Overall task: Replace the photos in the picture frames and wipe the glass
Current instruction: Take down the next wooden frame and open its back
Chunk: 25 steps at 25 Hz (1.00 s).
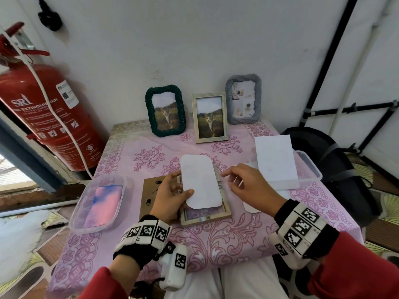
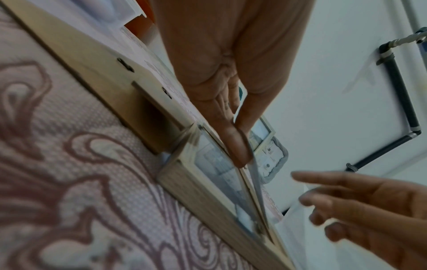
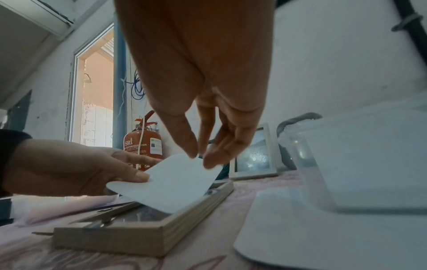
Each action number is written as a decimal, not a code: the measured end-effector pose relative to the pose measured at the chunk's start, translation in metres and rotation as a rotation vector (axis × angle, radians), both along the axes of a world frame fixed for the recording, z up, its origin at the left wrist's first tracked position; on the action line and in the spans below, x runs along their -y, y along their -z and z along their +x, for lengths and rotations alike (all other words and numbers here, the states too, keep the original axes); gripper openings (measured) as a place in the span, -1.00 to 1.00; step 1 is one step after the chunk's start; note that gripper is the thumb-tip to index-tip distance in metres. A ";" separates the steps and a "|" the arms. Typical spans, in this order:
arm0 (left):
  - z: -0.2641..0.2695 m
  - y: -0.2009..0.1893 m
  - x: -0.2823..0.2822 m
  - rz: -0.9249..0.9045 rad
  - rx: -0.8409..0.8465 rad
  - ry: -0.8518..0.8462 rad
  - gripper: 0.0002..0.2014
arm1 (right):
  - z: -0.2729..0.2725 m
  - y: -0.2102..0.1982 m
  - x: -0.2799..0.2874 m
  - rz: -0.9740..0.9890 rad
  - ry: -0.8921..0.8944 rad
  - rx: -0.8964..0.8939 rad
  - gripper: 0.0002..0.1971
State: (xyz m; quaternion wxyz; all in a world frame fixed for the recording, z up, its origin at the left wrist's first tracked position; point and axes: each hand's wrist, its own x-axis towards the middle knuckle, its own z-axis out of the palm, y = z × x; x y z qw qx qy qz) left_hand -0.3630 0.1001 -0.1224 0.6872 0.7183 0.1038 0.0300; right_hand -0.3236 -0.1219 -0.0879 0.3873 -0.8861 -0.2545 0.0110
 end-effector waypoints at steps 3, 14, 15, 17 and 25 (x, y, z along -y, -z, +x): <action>0.000 -0.003 0.001 -0.019 0.036 -0.043 -0.44 | 0.008 -0.009 0.018 -0.060 0.036 0.131 -0.75; 0.019 0.001 0.047 0.045 0.007 0.036 -0.41 | 0.018 0.012 0.081 -0.461 0.236 -0.013 -0.76; 0.020 0.001 0.052 0.054 0.000 0.042 -0.41 | 0.018 0.014 0.082 -0.434 0.240 -0.009 -0.84; 0.023 0.003 0.059 0.073 -0.007 0.056 -0.42 | 0.018 0.017 0.083 -0.386 0.236 0.000 -0.95; 0.035 0.011 0.093 0.194 -0.046 0.153 -0.41 | 0.015 0.016 0.095 -0.163 0.200 0.013 -0.89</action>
